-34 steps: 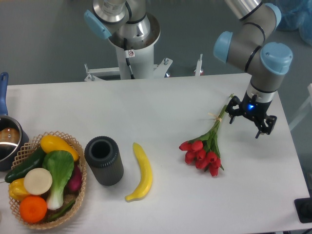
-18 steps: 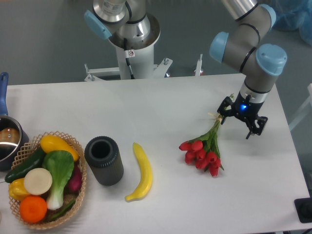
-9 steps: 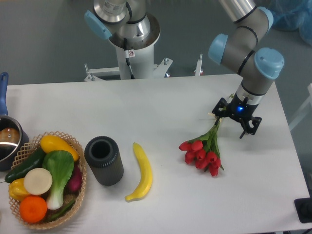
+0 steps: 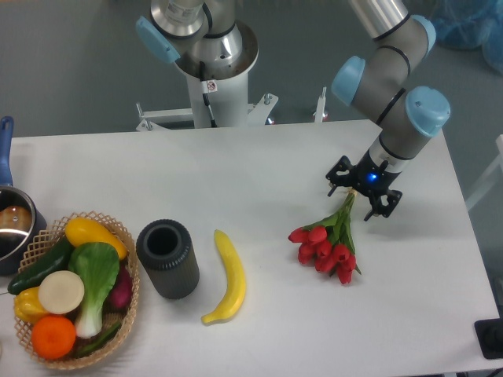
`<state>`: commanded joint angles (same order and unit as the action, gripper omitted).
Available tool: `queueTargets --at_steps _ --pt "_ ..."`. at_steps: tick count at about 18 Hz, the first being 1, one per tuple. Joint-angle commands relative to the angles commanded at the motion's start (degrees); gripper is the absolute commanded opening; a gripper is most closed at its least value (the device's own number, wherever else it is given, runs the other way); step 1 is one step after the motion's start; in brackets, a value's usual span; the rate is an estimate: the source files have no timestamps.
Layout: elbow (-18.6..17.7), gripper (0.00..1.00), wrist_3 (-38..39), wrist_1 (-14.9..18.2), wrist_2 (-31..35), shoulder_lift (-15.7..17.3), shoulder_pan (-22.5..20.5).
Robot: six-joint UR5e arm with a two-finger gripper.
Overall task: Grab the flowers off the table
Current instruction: 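Move the open gripper toward the stems of the red tulip bunch, then lower the open gripper around the tulip stems just below the blooms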
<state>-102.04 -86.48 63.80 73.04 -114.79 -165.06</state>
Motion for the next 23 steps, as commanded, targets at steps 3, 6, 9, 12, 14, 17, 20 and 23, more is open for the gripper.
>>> queueTargets --at_steps 3,6,9,12,14,17,20,23 --pt "0.79 1.00 -0.18 0.10 0.00 -1.40 -0.26" --pt "0.97 1.00 -0.27 -0.25 0.00 -2.90 -0.44" --pt "1.58 1.00 -0.27 0.09 -0.26 -3.16 -0.44" --pt "1.85 1.00 -0.27 0.19 -0.35 -3.43 -0.09" --pt "2.20 1.00 -0.27 0.45 -0.44 -3.52 0.26" --pt "2.29 1.00 -0.27 0.36 -0.97 -3.86 0.70" --pt "2.29 0.99 -0.27 0.36 -0.97 -3.96 0.53" --pt "2.29 0.97 -0.27 0.36 -0.97 -4.30 0.70"
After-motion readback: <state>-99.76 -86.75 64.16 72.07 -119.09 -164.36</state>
